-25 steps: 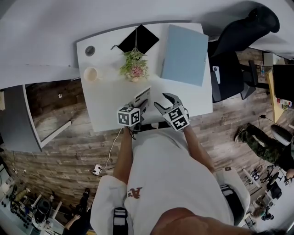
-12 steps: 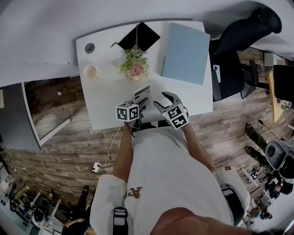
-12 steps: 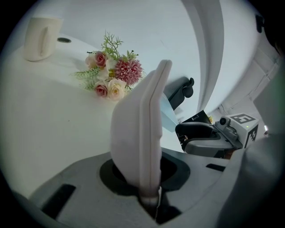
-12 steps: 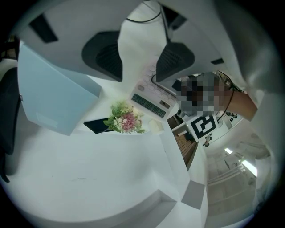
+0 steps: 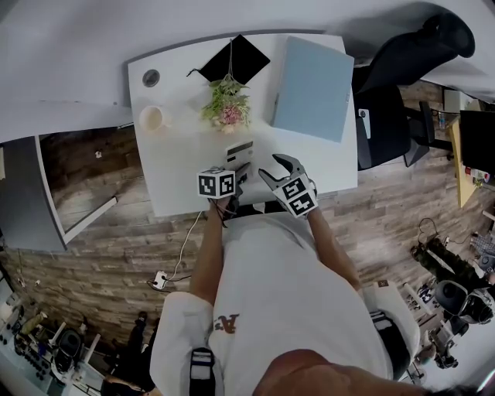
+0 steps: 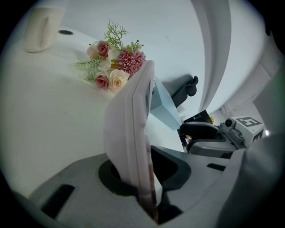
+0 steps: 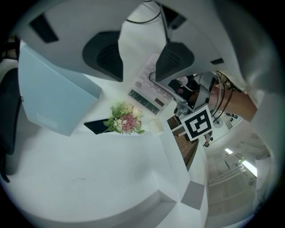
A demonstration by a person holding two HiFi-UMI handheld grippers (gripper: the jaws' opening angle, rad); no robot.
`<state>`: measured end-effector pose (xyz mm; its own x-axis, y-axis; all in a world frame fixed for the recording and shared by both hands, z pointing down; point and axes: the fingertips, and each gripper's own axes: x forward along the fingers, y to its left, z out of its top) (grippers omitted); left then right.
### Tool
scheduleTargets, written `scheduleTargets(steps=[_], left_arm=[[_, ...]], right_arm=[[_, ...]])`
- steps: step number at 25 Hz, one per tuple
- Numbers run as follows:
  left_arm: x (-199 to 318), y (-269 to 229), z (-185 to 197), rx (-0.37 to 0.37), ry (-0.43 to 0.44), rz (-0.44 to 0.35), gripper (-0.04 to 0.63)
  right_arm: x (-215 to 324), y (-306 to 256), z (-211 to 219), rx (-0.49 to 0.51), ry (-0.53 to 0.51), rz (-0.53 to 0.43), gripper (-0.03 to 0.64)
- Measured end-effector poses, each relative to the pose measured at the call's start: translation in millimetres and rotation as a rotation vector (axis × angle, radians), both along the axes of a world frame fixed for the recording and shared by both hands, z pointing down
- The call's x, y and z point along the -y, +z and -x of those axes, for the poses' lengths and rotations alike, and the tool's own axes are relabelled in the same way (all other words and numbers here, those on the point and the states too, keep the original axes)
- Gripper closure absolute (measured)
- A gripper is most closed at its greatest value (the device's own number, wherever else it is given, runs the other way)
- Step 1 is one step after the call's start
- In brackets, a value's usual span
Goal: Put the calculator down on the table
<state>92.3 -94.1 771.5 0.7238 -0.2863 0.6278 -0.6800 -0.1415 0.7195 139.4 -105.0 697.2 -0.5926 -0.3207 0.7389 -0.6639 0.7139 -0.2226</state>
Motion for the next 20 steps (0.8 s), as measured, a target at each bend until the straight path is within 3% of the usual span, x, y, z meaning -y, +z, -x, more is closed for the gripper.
scheduleTargets(steps=[12, 20], left_arm=[[2.1, 3.3, 6.9, 0.062, -0.011, -0.027, 0.475], [2.7, 7.4, 16.4, 0.126, -0.01, -0.075, 0.406]], right_arm=[[-2.9, 0.2, -0.6, -0.001, 0.002, -0.009, 0.383], [-4.5, 4.3, -2.1, -0.008, -0.005, -0.022, 0.383]])
